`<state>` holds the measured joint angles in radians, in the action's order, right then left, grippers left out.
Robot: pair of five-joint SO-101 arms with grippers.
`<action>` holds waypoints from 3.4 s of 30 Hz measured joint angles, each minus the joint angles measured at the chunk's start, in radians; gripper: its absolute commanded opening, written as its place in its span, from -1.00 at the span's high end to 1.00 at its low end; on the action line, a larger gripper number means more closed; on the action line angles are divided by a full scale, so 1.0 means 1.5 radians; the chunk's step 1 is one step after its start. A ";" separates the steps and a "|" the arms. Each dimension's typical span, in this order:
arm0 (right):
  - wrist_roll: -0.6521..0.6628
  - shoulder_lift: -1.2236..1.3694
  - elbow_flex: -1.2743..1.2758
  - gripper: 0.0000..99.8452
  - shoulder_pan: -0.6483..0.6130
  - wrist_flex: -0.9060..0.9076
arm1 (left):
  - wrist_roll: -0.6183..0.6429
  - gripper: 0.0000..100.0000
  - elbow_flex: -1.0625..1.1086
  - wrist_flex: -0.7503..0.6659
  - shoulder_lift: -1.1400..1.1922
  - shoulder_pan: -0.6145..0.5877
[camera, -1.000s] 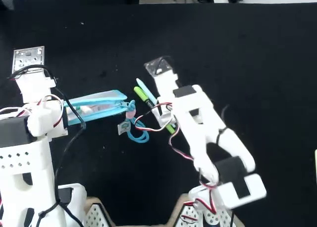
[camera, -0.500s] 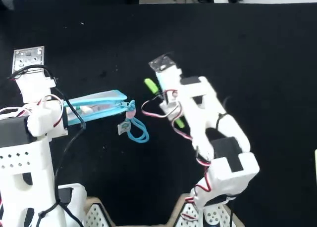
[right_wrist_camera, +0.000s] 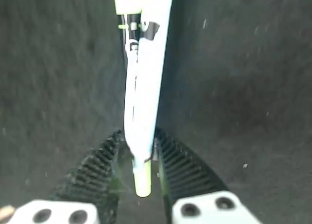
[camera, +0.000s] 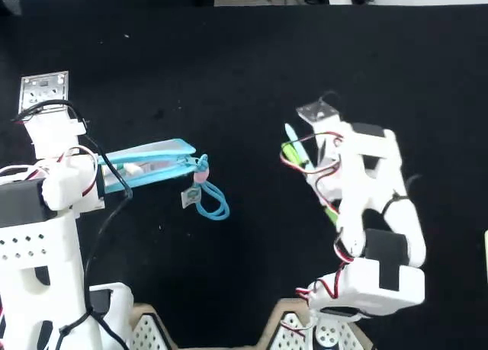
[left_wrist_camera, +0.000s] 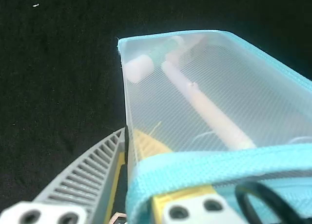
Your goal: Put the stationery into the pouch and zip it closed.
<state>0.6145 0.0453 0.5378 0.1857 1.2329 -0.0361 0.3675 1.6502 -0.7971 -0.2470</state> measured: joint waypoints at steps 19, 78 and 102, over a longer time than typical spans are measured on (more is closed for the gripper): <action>-0.252 0.080 -0.271 0.60 -0.119 -0.020 | 0.000 0.94 0.000 0.000 0.000 0.000; -0.352 -0.658 -0.144 0.98 -0.262 0.018 | 0.000 0.94 0.000 0.000 0.000 0.000; -0.407 -1.030 0.294 0.98 -0.686 -0.620 | 0.000 0.94 0.000 0.000 0.000 0.000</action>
<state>0.0038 -1.4998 0.9782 -0.8439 0.3030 -0.0361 0.3675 1.6502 -0.7971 -0.2470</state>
